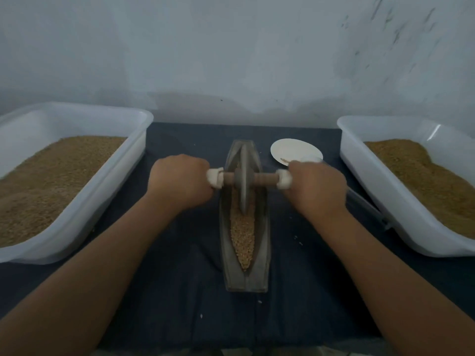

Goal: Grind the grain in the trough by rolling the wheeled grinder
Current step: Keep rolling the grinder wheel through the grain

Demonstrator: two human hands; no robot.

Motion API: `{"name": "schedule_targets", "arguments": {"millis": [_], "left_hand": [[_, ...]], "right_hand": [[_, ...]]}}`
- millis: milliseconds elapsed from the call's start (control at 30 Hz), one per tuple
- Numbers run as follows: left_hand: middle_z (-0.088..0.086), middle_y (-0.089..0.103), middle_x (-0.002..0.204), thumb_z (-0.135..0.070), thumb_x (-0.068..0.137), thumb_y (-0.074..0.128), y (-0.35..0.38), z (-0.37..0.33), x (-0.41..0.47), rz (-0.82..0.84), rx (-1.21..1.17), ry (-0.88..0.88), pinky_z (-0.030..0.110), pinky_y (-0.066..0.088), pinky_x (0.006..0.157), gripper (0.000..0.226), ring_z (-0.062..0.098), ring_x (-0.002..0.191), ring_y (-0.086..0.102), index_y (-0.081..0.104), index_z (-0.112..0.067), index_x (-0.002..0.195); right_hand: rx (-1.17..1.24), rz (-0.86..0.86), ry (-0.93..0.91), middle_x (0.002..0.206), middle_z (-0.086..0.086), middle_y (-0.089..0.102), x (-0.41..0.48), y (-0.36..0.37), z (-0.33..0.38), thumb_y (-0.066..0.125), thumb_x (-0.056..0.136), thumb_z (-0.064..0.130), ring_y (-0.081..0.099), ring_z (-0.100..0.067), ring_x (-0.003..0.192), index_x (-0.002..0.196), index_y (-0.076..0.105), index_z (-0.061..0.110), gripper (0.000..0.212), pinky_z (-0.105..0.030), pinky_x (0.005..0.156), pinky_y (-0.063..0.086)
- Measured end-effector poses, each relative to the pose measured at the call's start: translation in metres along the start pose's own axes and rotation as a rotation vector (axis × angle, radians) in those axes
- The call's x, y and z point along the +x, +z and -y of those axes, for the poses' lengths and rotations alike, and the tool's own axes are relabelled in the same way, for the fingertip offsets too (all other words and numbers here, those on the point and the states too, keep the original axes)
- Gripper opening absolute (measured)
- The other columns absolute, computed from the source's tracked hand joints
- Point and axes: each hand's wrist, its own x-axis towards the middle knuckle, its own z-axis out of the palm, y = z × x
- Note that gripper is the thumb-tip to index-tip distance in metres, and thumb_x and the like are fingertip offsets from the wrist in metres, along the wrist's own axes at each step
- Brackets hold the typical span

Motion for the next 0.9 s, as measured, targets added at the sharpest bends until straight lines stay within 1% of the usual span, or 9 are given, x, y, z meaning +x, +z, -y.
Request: {"name": "schedule_targets", "arguments": {"millis": [133,233,333,433,533,633,733,833,900], "left_hand": [[-0.009,0.052,0.063,-0.047,0.082,0.056,0.002,-0.005,0.018,-0.054,0.006,-0.044,0.027,0.031,0.052,0.027,0.015,0.053,0.046,0.052,-0.026,0.065],[-0.01,0.049,0.06,-0.05,0.083,0.06,-0.006,-0.005,-0.007,-0.055,0.047,0.0,0.026,0.034,0.051,0.031,0.013,0.052,0.047,0.046,-0.029,0.065],[-0.013,0.038,0.053,-0.051,0.072,0.072,-0.013,-0.001,-0.051,-0.111,0.099,0.12,0.022,0.026,0.048,0.042,0.008,0.044,0.037,0.035,-0.033,0.063],[-0.015,0.03,0.048,-0.052,0.065,0.08,-0.014,0.005,-0.07,-0.111,0.09,0.15,0.017,0.019,0.047,0.052,0.004,0.039,0.028,0.031,-0.035,0.061],[-0.014,0.038,0.05,-0.056,0.076,0.072,-0.003,0.007,-0.056,-0.108,0.079,0.11,0.02,0.019,0.047,0.047,0.004,0.042,0.033,0.034,-0.033,0.059],[-0.011,0.05,0.06,-0.055,0.084,0.059,0.007,0.005,-0.014,-0.063,0.012,0.009,0.025,0.029,0.051,0.033,0.011,0.051,0.046,0.048,-0.03,0.065],[-0.009,0.051,0.064,-0.05,0.082,0.055,0.002,0.001,0.022,-0.071,0.008,-0.015,0.029,0.037,0.056,0.029,0.02,0.057,0.051,0.05,-0.026,0.065],[-0.009,0.049,0.065,-0.048,0.081,0.055,-0.009,-0.004,0.022,-0.046,0.031,0.025,0.03,0.039,0.059,0.028,0.022,0.062,0.056,0.046,-0.027,0.065],[-0.01,0.048,0.064,-0.05,0.082,0.056,-0.014,-0.002,0.001,-0.029,0.054,0.055,0.028,0.034,0.054,0.029,0.016,0.057,0.049,0.046,-0.029,0.065]], "right_hand": [[0.049,0.066,0.026,0.065,0.006,0.052,0.032,0.011,0.001,0.047,0.099,0.054,0.041,-0.021,0.056,0.077,0.055,0.023,0.039,-0.026,0.05,0.017],[0.082,0.094,0.027,0.06,0.01,0.043,0.005,0.002,-0.003,0.042,0.101,0.063,0.043,-0.016,0.054,0.076,0.053,0.027,0.044,-0.026,0.049,0.021],[0.119,0.133,-0.045,0.056,0.013,0.047,-0.039,-0.022,-0.011,0.034,0.092,0.071,0.04,-0.003,0.05,0.074,0.052,0.033,0.045,-0.025,0.047,0.029],[0.148,0.225,-0.115,0.056,0.012,0.052,-0.055,-0.042,-0.018,0.022,0.078,0.072,0.045,0.0,0.051,0.072,0.051,0.036,0.047,-0.025,0.046,0.032],[0.087,0.215,-0.138,0.057,0.011,0.051,-0.037,-0.039,-0.012,0.031,0.08,0.067,0.044,-0.004,0.052,0.068,0.05,0.032,0.041,-0.026,0.047,0.028],[0.041,0.145,-0.041,0.062,0.008,0.051,0.003,-0.015,-0.003,0.05,0.092,0.057,0.05,-0.017,0.058,0.072,0.053,0.027,0.036,-0.027,0.051,0.027],[0.083,0.149,0.047,0.07,0.005,0.058,0.03,0.004,0.001,0.046,0.099,0.055,0.06,-0.024,0.069,0.083,0.062,0.024,0.038,-0.029,0.054,0.03],[0.126,0.188,0.068,0.072,0.007,0.059,0.026,0.006,-0.002,0.043,0.1,0.058,0.054,-0.02,0.066,0.083,0.062,0.026,0.041,-0.03,0.057,0.033],[0.138,0.2,0.022,0.066,0.011,0.052,0.005,-0.003,-0.007,0.043,0.097,0.063,0.044,-0.009,0.057,0.074,0.055,0.028,0.043,-0.028,0.052,0.027]]}}
